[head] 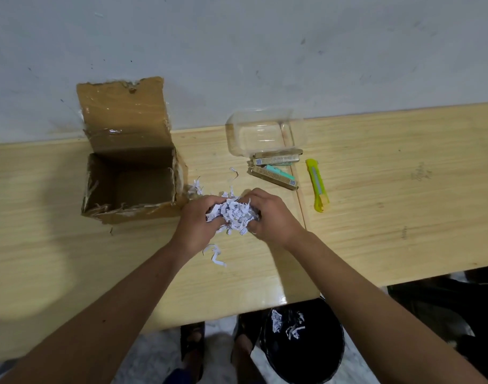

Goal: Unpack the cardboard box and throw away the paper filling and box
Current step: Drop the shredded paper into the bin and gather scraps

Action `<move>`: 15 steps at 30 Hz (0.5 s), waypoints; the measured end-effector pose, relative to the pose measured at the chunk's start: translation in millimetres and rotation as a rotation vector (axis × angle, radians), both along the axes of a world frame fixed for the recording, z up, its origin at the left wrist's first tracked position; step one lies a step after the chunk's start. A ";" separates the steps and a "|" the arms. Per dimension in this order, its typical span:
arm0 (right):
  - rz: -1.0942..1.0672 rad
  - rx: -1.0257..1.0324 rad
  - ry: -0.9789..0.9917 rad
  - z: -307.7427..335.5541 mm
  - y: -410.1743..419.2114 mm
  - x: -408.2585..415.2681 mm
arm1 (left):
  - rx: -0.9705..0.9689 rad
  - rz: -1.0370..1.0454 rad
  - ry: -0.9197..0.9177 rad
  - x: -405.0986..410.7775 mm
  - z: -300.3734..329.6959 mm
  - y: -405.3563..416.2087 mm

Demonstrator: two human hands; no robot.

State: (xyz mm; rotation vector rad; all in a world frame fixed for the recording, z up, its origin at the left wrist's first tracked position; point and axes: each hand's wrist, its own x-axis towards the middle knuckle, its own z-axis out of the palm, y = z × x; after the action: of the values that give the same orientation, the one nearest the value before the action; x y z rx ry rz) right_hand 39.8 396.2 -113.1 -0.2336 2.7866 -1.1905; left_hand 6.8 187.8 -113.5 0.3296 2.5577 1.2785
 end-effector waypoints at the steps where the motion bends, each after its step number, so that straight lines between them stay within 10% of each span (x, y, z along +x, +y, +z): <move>1: -0.018 -0.013 -0.007 1.4 -1.8 4.1 | 0.014 0.006 -0.014 1.2 1.3 1.1; 15: -0.471 0.002 -0.022 45.0 27.0 137.1 | 0.124 -0.376 -0.095 57.8 37.8 58.6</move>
State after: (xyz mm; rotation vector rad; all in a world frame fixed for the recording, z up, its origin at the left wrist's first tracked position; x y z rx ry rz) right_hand 176.9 423.2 -68.1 0.4589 2.9113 -1.2581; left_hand 64.7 246.4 -75.7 0.7176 2.2057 1.2720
